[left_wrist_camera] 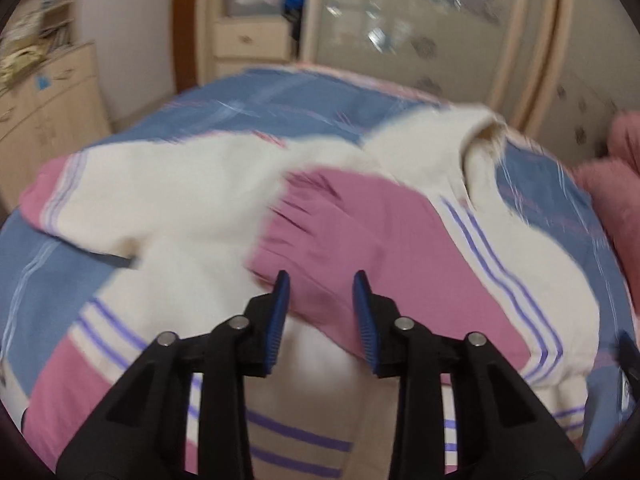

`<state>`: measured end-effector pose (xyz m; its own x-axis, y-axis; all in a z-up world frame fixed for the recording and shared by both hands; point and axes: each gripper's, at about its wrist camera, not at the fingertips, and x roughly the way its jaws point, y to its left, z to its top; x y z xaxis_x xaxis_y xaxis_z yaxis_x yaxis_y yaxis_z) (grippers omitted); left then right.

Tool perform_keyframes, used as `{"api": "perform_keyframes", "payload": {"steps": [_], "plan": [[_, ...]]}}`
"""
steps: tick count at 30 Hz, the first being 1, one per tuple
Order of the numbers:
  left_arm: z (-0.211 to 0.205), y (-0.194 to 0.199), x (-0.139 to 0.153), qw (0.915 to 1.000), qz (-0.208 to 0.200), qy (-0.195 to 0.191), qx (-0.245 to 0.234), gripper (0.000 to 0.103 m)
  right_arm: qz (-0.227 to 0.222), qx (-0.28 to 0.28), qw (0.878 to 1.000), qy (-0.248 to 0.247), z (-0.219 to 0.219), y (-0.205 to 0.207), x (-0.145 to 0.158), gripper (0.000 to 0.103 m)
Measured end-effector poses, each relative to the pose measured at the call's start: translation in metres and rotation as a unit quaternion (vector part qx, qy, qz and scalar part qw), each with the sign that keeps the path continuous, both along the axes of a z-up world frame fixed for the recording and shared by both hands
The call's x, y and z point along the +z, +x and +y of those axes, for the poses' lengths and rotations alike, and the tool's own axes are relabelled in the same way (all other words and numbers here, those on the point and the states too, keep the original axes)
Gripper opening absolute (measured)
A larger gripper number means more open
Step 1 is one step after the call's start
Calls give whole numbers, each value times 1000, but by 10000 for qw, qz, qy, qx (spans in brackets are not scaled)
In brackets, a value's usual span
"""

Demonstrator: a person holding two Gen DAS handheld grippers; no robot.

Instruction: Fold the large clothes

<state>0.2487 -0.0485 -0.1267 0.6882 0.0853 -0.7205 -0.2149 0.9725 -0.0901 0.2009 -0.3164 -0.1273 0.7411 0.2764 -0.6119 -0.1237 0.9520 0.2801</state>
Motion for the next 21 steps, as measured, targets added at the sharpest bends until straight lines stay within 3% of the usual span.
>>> {"api": "perform_keyframes", "payload": {"steps": [2,4,6,10,12,15,21], "plan": [[-10,13,-18,9992,360,96,-124,26,574,-239,9973,-401,1,19,-26,65],[-12,21,-33,9978,641,27,-134,26,885,-314,9924,-801,6,26,-44,62],[-9,24,-43,9974,722,-30,-36,30,888,-365,9915,-881,7,26,-42,62],[-17,23,-42,9971,685,319,5,31,758,-519,9908,-995,7,22,-39,62],[-16,14,-29,9992,386,57,10,28,583,-522,9925,-936,0,13,-32,62],[-17,8,-12,9997,57,219,25,28,176,-503,9957,-755,3,3,-17,63],[-15,30,-29,9984,464,329,-47,32,321,-507,9936,-954,14,14,-26,63]]}}
